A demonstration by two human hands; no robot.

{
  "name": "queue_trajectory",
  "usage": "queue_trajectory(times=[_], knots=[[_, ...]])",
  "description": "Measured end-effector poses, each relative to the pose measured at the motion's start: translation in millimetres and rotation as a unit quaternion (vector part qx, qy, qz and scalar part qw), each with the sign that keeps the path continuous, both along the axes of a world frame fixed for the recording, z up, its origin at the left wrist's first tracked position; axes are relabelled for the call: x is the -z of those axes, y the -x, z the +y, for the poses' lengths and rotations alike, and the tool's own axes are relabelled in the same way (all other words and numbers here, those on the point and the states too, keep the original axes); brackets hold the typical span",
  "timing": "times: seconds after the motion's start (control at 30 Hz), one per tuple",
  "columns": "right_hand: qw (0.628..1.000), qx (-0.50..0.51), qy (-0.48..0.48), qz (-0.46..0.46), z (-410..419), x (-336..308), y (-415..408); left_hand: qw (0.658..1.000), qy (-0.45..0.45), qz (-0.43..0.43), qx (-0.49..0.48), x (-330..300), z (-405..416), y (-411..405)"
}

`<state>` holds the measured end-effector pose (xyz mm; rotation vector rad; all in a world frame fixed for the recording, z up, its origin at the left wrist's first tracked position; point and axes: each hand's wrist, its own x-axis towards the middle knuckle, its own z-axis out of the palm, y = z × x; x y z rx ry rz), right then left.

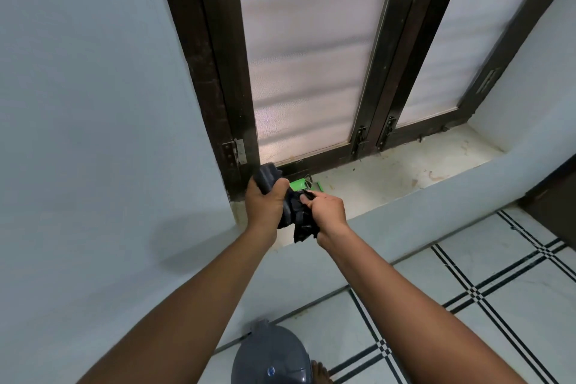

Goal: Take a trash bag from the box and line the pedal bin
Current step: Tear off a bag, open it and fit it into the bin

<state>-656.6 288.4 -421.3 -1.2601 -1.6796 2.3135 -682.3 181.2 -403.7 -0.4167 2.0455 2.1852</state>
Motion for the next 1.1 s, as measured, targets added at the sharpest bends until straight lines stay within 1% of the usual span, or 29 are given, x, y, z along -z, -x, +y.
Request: queue_trajectory(times=[0.07,0.13,0.23,0.3,0.37,0.4,0.5,0.57,0.63,0.67,0.7,0.73,0.77,0.8,0.83,0.87,0.9,0.97,1.0,1.03,1.07,1.1], knots=[[0.996,0.055,0.062,-0.015,-3.6,-4.8,-0.4,0.997,-0.046,-0.035,-0.043,1.4,1.2,3.0],[0.990,0.092,0.102,-0.020,-6.5,-6.3,-0.5,0.993,-0.078,-0.059,-0.069,1.5,2.0,4.5],[0.977,0.146,0.158,-0.014,-2.4,-6.0,0.6,0.981,-0.103,-0.100,-0.127,-2.7,0.9,8.0],[0.968,0.187,0.165,-0.012,5.7,-5.7,-1.7,0.974,-0.097,-0.130,-0.160,-2.9,-4.0,12.7],[0.968,0.208,0.139,-0.026,17.0,-3.5,-5.0,0.977,-0.090,-0.125,-0.144,-2.4,-6.7,13.2],[0.971,0.199,0.132,-0.025,20.5,-6.7,-8.2,0.980,-0.096,-0.118,-0.125,-1.4,-6.7,12.9],[0.972,0.157,0.172,0.008,30.6,-16.1,-12.7,0.983,-0.134,-0.116,-0.057,-3.1,-5.5,10.7],[0.974,0.138,0.175,0.029,35.5,-21.4,-9.8,0.983,-0.144,-0.116,-0.016,-4.9,-4.8,9.0],[0.984,0.107,0.138,0.033,44.2,-16.8,-3.4,0.988,-0.111,-0.105,0.013,-4.0,-5.9,8.6],[0.991,0.078,0.104,0.024,47.6,-13.8,0.1,0.991,-0.089,-0.096,0.027,-2.6,-7.8,8.7],[0.999,0.040,0.030,0.003,51.5,-9.3,3.3,0.993,-0.065,-0.090,0.043,-1.1,-10.0,9.0],[0.996,-0.010,-0.084,-0.024,55.4,-5.2,5.9,0.994,-0.041,-0.084,0.061,0.4,-12.9,9.7],[0.973,-0.056,-0.217,-0.048,60.4,-1.8,7.6,0.994,-0.015,-0.079,0.076,1.0,-15.7,10.5],[0.934,-0.092,-0.340,-0.058,65.0,-1.4,7.9,0.993,0.015,-0.075,0.088,1.6,-18.1,11.7],[0.892,-0.114,-0.433,-0.059,70.9,0.0,10.0,0.992,0.043,-0.072,0.096,2.1,-19.8,12.7],[0.862,-0.120,-0.489,-0.055,76.2,0.0,12.4,0.990,0.066,-0.071,0.100,1.7,-21.2,12.9],[0.847,-0.110,-0.518,-0.043,81.7,0.8,16.0,0.989,0.077,-0.071,0.100,1.0,-22.2,13.0],[0.836,-0.076,-0.543,0.008,93.4,5.4,27.9,0.989,0.085,-0.067,0.098,0.1,-22.2,13.6],[0.834,-0.076,-0.546,0.032,97.7,7.7,33.4,0.989,0.095,-0.063,0.097,0.0,-21.8,14.3],[0.834,-0.093,-0.542,0.048,102.0,13.3,39.0,0.988,0.105,-0.058,0.098,-0.7,-21.0,14.8],[0.833,-0.133,-0.535,0.051,105.5,20.3,43.2,0.987,0.111,-0.057,0.100,-1.5,-20.4,15.1],[0.824,-0.191,-0.531,0.048,109.5,27.9,47.0,0.987,0.114,-0.059,0.102,-1.4,-19.5,15.7]])
